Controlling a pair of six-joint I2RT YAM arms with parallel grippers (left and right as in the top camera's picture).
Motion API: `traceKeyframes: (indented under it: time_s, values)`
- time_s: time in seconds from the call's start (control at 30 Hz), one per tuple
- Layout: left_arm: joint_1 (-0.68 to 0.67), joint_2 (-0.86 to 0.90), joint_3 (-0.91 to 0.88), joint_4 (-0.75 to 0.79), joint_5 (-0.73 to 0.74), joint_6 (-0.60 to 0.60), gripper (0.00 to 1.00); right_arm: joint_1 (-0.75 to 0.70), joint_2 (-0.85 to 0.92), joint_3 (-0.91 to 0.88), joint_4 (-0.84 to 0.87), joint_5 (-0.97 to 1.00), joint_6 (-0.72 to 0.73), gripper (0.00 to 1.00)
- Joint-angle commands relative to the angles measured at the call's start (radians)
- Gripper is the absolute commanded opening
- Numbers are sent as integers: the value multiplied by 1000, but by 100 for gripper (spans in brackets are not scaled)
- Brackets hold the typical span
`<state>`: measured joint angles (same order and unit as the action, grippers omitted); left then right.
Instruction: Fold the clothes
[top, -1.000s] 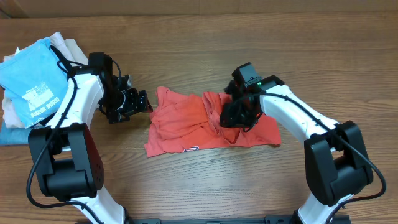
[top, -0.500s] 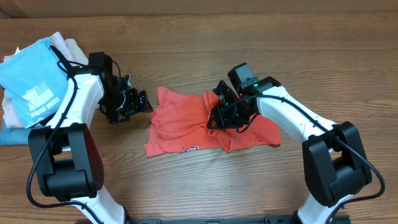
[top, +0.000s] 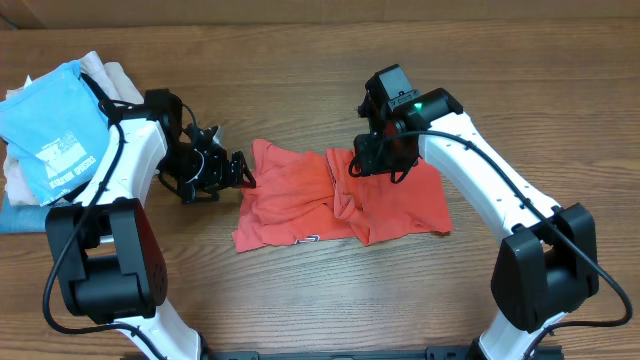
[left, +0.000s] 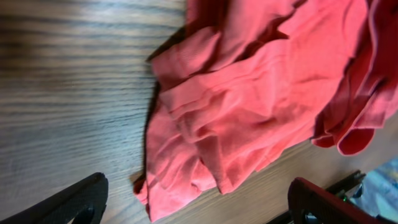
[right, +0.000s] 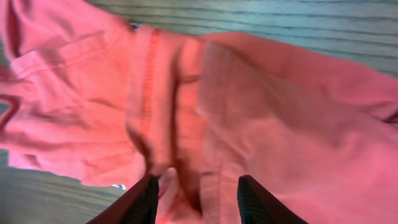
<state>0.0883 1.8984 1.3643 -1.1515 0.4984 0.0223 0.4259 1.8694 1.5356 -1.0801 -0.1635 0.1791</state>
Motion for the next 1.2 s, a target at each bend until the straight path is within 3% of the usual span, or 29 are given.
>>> traceKeyframes:
  time_s: [0.0,0.13,0.47,0.87,1.0,1.17]
  values:
    - [-32,3,2,19,52,92,96,-16,-16,18,-16,58,16,45]
    - [-84,3,-28,87,40,93,96,-16,-16,18,-26,58,16,45]
    - [-174,6,-68,185,-190,-48,96,-16,-16,18,-55,58,16,45]
    - [-181,33,-155,263,-122,-68,95,-16,-16,18,-66,58,16,45]
    - [-183,43,-158,266,-76,-68,88,-16,-16,18,-71,58,16,45]
    - [-198,44,-160,286,-26,-63,71,-16,-16,18,-71,58,16,45]
